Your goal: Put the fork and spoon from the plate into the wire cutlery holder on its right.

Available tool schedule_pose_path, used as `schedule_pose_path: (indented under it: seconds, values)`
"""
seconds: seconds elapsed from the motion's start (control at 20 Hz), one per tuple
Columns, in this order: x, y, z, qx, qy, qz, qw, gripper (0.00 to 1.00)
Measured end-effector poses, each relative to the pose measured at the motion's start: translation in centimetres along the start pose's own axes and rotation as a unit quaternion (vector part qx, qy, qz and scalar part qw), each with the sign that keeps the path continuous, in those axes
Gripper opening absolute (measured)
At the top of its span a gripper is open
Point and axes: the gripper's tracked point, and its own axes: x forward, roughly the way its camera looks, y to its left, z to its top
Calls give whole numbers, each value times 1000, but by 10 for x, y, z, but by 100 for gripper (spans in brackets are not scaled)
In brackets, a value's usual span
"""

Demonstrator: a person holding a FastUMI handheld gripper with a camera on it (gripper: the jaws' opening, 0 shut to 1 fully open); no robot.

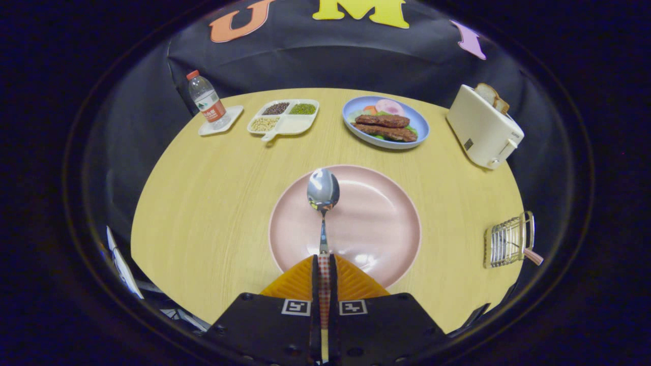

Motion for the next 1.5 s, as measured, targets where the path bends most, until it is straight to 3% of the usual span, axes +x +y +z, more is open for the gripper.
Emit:
schedule_pose_path:
  seconds: [0.45, 0.75, 1.1, 1.3, 1.5]
  values:
    - [-69, -93, 18, 14, -33, -21, 999, 6]
    - [-96, -168, 7, 28, -26, -42, 998, 6]
    - [-117, -247, -14, 52, 18, -54, 997, 6]
    - [-124, -265, -44, 53, 89, -17, 994, 5]
    - [-128, -285, -61, 69, 150, -7, 986, 5]
